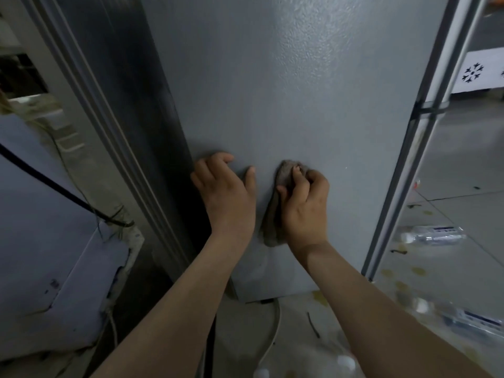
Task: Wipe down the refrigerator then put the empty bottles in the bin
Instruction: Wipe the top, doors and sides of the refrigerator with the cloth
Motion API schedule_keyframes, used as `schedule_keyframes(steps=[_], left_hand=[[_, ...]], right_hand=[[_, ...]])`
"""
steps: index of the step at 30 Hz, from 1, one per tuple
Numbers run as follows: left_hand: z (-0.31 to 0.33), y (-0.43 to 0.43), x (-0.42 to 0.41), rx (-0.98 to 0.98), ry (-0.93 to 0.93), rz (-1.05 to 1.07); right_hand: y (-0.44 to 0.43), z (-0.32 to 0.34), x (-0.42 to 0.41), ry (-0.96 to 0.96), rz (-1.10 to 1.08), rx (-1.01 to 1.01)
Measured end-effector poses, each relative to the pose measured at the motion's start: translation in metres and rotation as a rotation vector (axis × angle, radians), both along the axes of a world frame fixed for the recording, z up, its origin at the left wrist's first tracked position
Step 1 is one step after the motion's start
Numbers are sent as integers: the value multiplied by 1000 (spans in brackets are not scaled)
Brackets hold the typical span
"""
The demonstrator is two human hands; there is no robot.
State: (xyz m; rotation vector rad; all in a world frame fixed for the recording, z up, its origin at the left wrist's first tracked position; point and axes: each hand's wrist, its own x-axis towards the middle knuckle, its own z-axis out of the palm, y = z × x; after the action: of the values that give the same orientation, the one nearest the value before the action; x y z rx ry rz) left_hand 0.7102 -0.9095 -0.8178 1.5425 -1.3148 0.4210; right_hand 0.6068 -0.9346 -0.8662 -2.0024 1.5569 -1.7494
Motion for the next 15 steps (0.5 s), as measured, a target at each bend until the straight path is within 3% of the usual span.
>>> schedule_keyframes(steps=[3,7,15], left_hand=[[-1,-1,-4,-5,-11,14],[-3,-2,-7,-1,-13,25],[-10,-10,-9,-16,-93,113]], right_hand=[[-16,22,-3,5,-127,-262],[-33,48,-20,-42,-207,-363],[-26,-17,-41,81,-121,-238]])
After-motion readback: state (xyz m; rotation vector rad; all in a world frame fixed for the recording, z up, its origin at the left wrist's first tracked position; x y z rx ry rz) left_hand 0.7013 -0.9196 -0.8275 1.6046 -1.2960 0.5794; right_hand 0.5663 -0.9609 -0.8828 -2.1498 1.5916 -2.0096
